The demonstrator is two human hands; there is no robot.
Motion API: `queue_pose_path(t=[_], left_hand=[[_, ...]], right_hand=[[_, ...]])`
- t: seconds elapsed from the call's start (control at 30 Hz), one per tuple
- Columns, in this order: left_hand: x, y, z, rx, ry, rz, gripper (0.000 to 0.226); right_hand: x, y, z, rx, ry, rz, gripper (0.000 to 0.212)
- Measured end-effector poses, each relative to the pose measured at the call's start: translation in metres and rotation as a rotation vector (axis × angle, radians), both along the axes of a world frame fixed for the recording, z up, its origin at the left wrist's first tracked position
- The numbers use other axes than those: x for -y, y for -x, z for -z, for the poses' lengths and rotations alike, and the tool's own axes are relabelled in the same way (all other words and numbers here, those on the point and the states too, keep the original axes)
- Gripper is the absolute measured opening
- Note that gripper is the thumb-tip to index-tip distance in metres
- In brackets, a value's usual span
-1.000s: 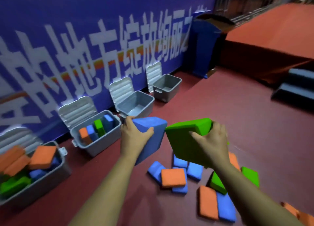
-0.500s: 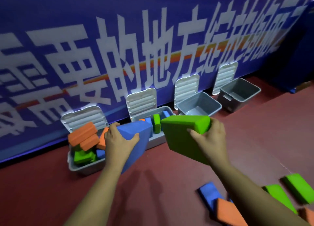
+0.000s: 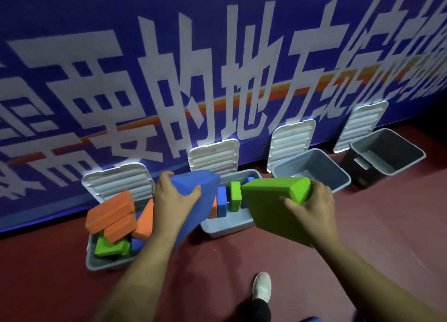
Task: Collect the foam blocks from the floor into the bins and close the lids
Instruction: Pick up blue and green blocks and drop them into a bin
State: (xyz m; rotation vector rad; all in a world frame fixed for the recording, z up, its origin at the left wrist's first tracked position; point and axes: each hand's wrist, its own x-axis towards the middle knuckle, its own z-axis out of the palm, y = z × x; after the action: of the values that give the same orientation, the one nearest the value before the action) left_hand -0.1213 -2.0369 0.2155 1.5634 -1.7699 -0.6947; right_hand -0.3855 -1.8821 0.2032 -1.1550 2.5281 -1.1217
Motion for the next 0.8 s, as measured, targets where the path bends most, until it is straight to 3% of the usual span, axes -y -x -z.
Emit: queue_pose_path(t=[0.2,0.43,0.63,0.8], left_hand=[[0.099,0.113,0.03,0.0,-0.132,-0.016,0.069],[0.173,0.123,0.087,0.054,-0.222,-0.142,0.062],[0.234,0.114,0.198,0.218,-0.401,-0.125,0.063],[0.269,0.126,0.311,0.325,-0.593,-0.071,0.066]], right_hand=[[0.096,0.11,0.023,-0.006,-0.079,-0.003,0.07],[0.232,0.146,0.065,0.039,-0.202,-0.114,0.065],[0.325,0.137,0.163,0.074,-0.386,-0.178,0.066],[0.359,0.12,0.269,0.124,-0.555,-0.255,0.083]])
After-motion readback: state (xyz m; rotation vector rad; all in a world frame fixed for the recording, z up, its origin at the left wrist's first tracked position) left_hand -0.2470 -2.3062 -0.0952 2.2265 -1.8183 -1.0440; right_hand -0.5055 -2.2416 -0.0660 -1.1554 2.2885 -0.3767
